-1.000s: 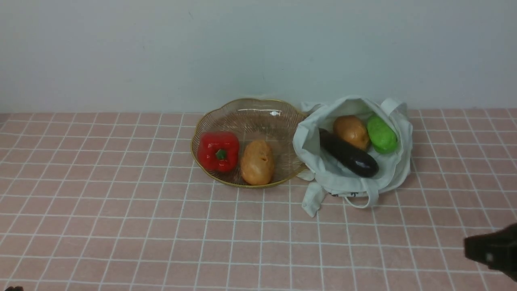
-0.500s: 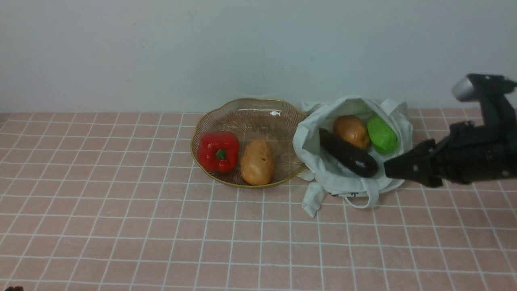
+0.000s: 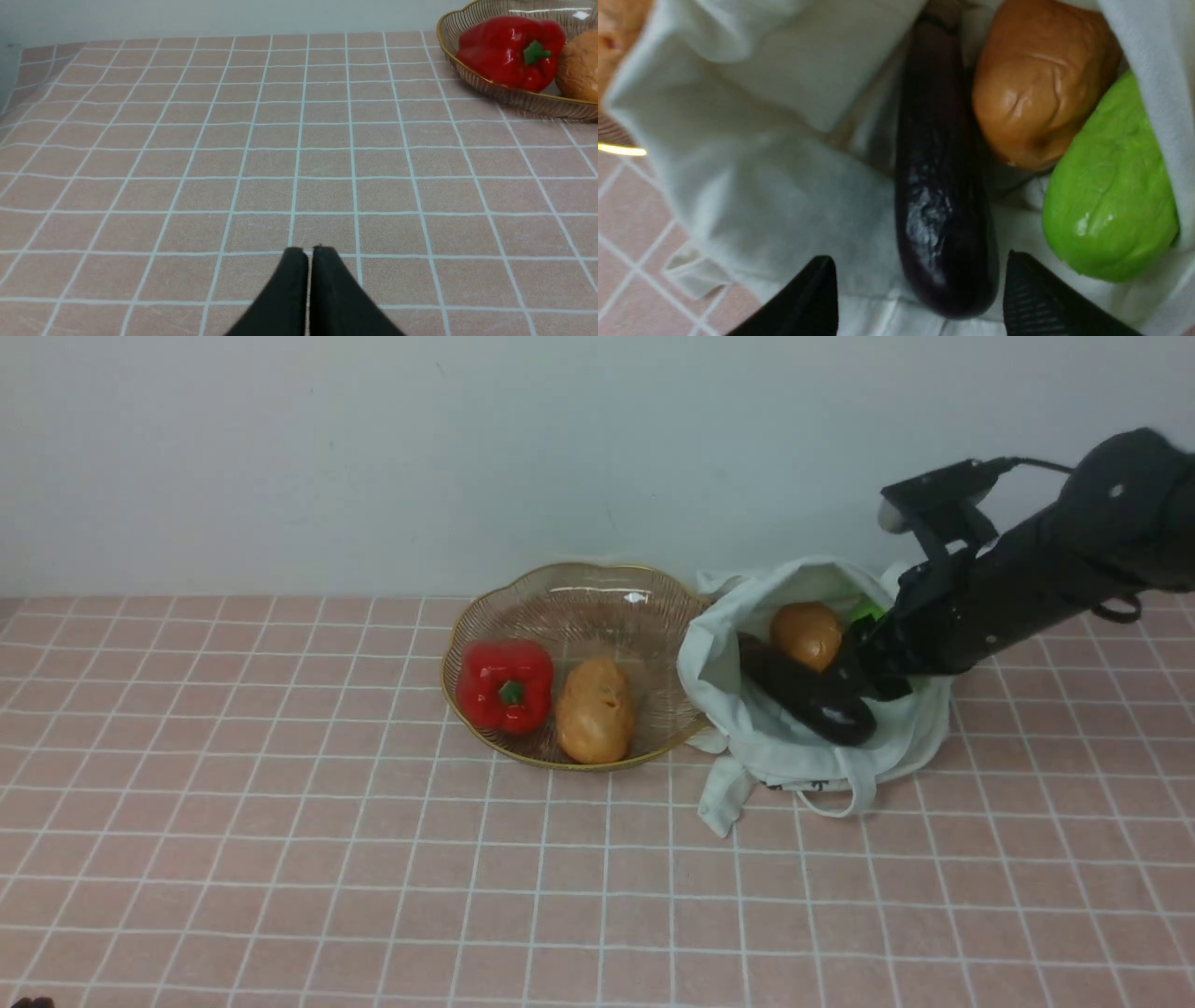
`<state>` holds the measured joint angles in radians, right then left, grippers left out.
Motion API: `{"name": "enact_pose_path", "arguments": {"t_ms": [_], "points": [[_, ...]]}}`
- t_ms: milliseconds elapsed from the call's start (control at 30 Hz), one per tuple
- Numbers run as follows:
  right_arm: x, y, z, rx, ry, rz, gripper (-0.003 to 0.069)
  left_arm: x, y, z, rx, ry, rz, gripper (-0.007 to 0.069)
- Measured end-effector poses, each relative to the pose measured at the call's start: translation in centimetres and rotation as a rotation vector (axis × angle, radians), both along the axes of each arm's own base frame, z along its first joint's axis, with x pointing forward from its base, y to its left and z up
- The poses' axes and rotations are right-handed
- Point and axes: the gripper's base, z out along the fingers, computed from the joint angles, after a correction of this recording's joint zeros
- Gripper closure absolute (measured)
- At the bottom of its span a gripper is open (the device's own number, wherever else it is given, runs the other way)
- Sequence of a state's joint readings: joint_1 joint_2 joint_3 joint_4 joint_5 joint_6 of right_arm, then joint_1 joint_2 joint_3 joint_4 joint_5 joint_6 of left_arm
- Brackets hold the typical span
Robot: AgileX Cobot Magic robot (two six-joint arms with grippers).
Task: Take vegetables from bag on pink coffee tablecloth place on plate.
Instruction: 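Reach into the white cloth bag and grasp a vegetable inside with the right gripper, then take the eggplant out of the bag and place it on the plate with the right gripper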
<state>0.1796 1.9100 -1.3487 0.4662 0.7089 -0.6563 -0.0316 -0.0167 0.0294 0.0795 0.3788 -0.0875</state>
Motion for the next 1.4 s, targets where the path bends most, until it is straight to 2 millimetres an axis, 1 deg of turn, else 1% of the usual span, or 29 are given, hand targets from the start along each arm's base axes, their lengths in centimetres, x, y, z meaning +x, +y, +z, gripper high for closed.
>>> {"name": "enact_pose_path", "arguments": {"t_ms": [67,100,133,167,233,300,367,500,533,600,633,700,767,800,833,967,1000,1033,1067,1100,1133,1167,1200,1233,1267,1300,1333,1367,1400], "points": [[0.9,0.1,-1.7,-0.009,0.01,-0.011,0.0219,0.0,0.0,0.0,0.0,0.0,0.0,0.0629],[1.0,0.1,-1.7,-0.009,0.008,-0.012,0.0219,0.0,0.0,0.0,0.0,0.0,0.0,0.0629],[1.5,0.2,-3.0,-0.005,0.025,-0.023,0.022,0.0,0.0,0.0,0.0,0.0,0.0,0.0629],[1.5,0.2,-3.2,-0.005,0.028,-0.023,0.022,0.0,0.0,0.0,0.0,0.0,0.0,0.0629],[1.9,0.3,-4.5,0.004,0.05,-0.037,0.0223,0.0,0.0,0.0,0.0,0.0,0.0,0.0629],[2.0,0.3,-5.5,0.005,0.072,-0.042,0.025,0.0,0.0,0.0,0.0,0.0,0.0,0.0629],[2.1,0.4,-5.6,0.01,0.074,-0.046,0.0274,0.0,0.0,0.0,0.0,0.0,0.0,0.0629],[2.1,0.4,-5.6,0.014,0.081,-0.044,0.0276,0.0,0.0,0.0,0.0,0.0,0.0,0.0629],[1.9,0.4,-5.3,0.011,0.092,-0.035,0.0276,0.0,0.0,0.0,0.0,0.0,0.0,0.0629],[1.3,0.4,-4.3,0.004,0.122,-0.02,0.0276,0.0,0.0,0.0,0.0,0.0,0.0,0.0629],[1.2,0.3,-4.2,0.005,0.126,-0.023,0.0276,0.0,0.0,0.0,0.0,0.0,0.0,0.0629],[0.2,0.1,-2.1,-0.01,0.153,-0.031,0.0276,0.0,0.0,0.0,0.0,0.0,0.0,0.0629],[-0.6,-0.3,-0.3,-0.017,0.18,-0.067,0.0276,0.0,0.0,0.0,0.0,0.0,0.0,0.0629],[-1.2,-0.5,0.9,-0.025,0.193,-0.095,0.0276,0.0,0.0,0.0,0.0,0.0,0.0,0.0629],[-2.0,-0.8,2.3,-0.037,0.204,-0.122,0.0276,0.0,0.0,0.0,0.0,0.0,0.0,0.0629],[-4.6,-1.6,6.3,-0.042,0.24,-0.213,0.0276,0.0,0.0,0.0,0.0,0.0,0.0,0.0629],[-5.9,-1.9,8.1,-0.034,0.246,-0.242,0.0276,0.0,0.0,0.0,0.0,0.0,0.0,0.0629],[-6.9,-2.1,9.2,-0.024,0.245,-0.257,0.0276,0.0,0.0,0.0,0.0,0.0,0.0,0.0629],[-7.8,-2.2,10.0,-0.016,0.245,-0.271,0.0276,0.0,0.0,0.0,0.0,0.0,0.0,0.0629],[-8.2,-2.3,10.4,-0.012,0.238,-0.272,0.0276,0.0,0.0,0.0,0.0,0.0,0.0,0.0629],[-9.8,-2.6,11.5,-0.002,0.233,-0.285,0.0276,0.0,0.0,0.0,0.0,0.0,0.0,0.0629],[-10.9,-2.8,12.0,0.007,0.226,-0.294,0.0276,0.0,0.0,0.0,0.0,0.0,0.0,0.0629],[-11.1,-2.8,12.1,0.011,0.226,-0.296,0.0276,0.0,0.0,0.0,0.0,0.0,0.0,0.0629],[-13.6,-2.9,12.7,0.042,0.22,-0.297,0.0276,0.0,0.0,0.0,0.0,0.0,0.0,0.0629],[-14.6,-2.8,12.7,0.06,0.219,-0.291,0.0276,0.0,0.0,0.0,0.0,0.0,0.0,0.0629],[-15.4,-2.6,12.6,0.074,0.217,-0.277,0.0276,0.0,0.0,0.0,0.0,0.0,0.0,0.0629],[-15.5,-2.6,12.6,0.078,0.214,-0.273,0.0276,0.0,0.0,0.0,0.0,0.0,0.0,0.0629],[-16.6,-1.9,12.5,0.099,0.204,-0.23,0.0276,0.0,0.0,0.0,0.0,0.0,0.0,0.0629],[-17.1,-1.3,12.2,0.113,0.209,-0.198,0.0276,0.0,0.0,0.0,0.0,0.0,0.0,0.0629]]}}
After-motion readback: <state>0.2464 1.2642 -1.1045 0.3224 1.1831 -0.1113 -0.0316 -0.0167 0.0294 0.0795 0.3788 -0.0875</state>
